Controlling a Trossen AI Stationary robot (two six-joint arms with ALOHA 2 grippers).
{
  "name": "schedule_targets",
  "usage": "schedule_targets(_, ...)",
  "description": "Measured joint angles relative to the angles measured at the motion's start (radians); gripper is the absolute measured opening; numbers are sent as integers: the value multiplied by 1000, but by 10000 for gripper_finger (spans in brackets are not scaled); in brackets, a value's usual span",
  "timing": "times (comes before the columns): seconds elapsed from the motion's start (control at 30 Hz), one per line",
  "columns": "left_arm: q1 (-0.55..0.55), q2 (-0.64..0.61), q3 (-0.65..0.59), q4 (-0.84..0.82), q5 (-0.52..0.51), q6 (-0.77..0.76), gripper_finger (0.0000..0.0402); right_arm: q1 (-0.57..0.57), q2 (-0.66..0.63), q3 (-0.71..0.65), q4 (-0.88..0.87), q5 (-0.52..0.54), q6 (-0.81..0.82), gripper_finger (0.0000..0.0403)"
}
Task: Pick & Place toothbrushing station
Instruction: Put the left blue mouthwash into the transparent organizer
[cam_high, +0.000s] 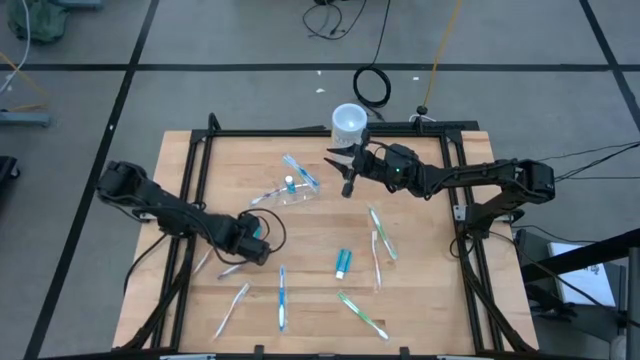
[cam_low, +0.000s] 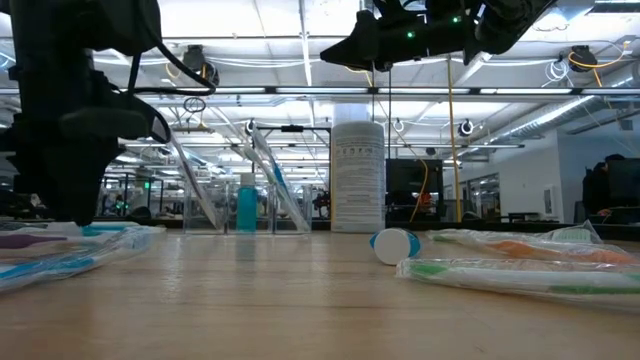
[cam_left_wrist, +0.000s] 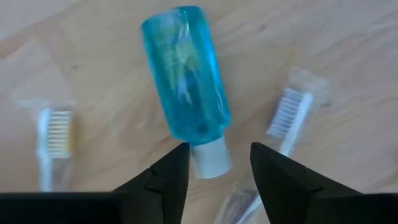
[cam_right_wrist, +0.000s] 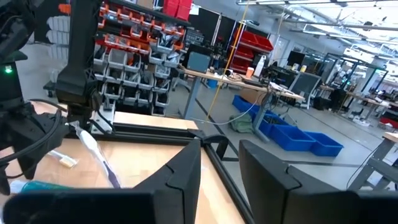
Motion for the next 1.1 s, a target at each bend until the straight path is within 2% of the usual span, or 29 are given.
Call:
schedule_targets(0.23,-37,85,0,4,-13,-89,165,0,0,0,-8,0,2,100)
schedule_targets(0.47,-85,156,5,15,-100,-168,145,0,0,0,-22,0,3,100)
schedule_targets(0.7,-110,133,3,14,-101,-202,96,0,0,0,-29,0,3,100)
schedule_targets(1.1,-92,43,-1,7,-63,-198,105,0,0,0,-37,0,3,100)
